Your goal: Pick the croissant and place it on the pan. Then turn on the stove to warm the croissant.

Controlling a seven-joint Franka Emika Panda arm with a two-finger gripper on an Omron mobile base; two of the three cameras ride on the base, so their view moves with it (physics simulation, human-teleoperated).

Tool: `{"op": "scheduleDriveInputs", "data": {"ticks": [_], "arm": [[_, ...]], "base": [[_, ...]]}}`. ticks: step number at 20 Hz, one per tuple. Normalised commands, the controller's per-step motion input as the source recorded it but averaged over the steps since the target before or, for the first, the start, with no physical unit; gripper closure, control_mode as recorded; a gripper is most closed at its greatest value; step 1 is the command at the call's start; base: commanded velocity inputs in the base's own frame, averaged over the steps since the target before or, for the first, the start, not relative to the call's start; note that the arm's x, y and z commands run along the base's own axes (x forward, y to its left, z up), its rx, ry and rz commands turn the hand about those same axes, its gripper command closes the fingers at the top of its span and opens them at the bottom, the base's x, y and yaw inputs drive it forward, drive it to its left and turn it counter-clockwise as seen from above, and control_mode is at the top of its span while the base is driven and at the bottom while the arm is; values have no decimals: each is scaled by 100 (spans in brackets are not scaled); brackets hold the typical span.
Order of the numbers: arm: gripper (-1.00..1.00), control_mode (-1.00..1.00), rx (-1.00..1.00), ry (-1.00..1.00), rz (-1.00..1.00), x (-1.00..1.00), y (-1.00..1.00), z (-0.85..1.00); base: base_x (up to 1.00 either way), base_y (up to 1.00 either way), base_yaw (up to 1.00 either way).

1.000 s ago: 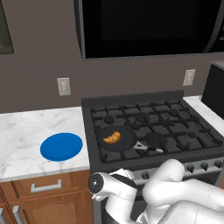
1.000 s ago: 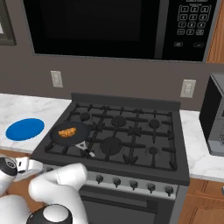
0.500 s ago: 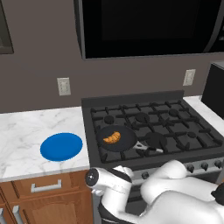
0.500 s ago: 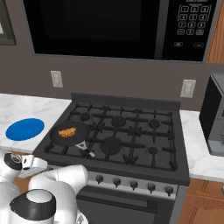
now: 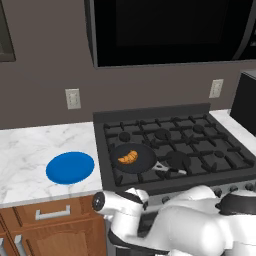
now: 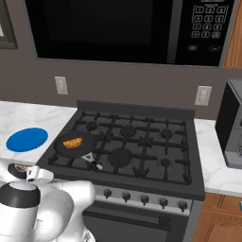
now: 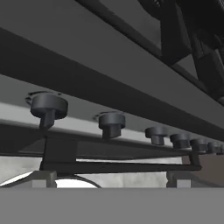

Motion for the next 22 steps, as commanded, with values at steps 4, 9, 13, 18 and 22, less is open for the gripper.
{"op": "scheduleDriveInputs", "data": {"ticks": [4, 9, 13, 18, 22], "arm": [[-100, -100, -8, 0, -1, 1, 24, -21], [-100, -100, -5, 0, 0, 0, 19, -23], [-100, -100, -3, -1, 0, 0, 1, -14], [-100, -100, -3, -3, 0, 0, 0, -19], [-100, -100, -6, -4, 0, 0, -4, -18]], "base": [[0, 0, 0], [0, 0, 0], [0, 0, 0], [0, 0, 0], [0, 0, 0]]}}
